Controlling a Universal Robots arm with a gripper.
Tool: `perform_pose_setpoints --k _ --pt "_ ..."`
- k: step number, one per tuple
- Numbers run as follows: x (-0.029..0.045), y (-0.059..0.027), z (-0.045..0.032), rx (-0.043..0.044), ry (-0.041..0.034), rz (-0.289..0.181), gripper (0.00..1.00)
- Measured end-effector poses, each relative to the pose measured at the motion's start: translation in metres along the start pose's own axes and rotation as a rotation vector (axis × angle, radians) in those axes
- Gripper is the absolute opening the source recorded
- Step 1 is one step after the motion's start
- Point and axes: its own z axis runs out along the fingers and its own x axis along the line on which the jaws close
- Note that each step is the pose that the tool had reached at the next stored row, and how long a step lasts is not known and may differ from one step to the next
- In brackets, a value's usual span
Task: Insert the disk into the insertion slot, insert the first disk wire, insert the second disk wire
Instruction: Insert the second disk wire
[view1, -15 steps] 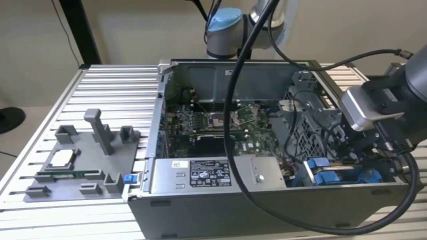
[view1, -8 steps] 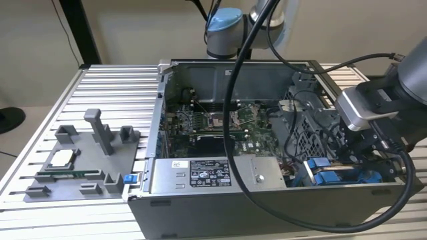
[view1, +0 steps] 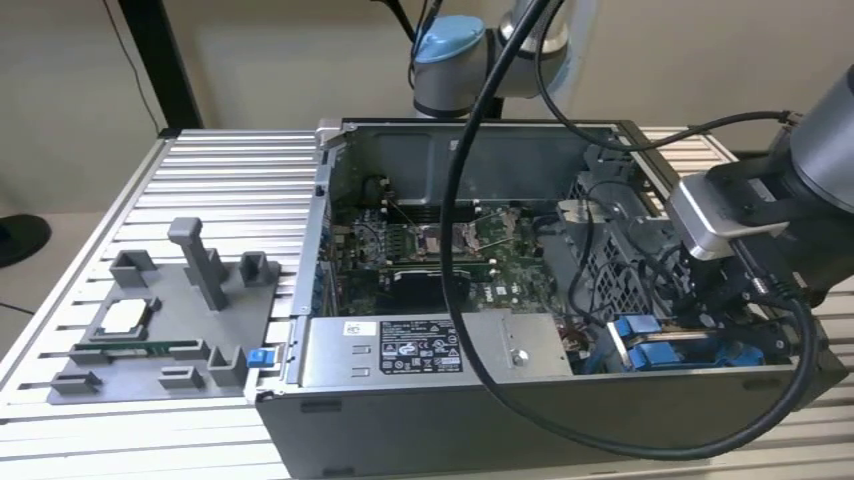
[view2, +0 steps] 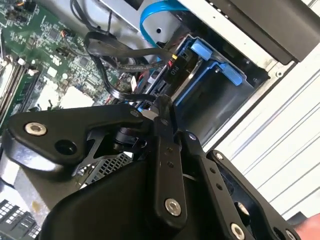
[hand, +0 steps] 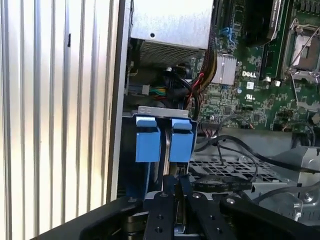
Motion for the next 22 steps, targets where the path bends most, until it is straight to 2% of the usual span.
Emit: perform_pose_setpoints --k 5,12,22 --pt "-0.0009 0.0015 0.0000 0.0068 0.0027 0.033 0.00" --pt "-0.0080 0.0024 0.0014 0.0087 0.0028 0.037 0.00" --pt "-0.0080 0.0004 0.0016 0.0086 0.0026 0.036 0.00"
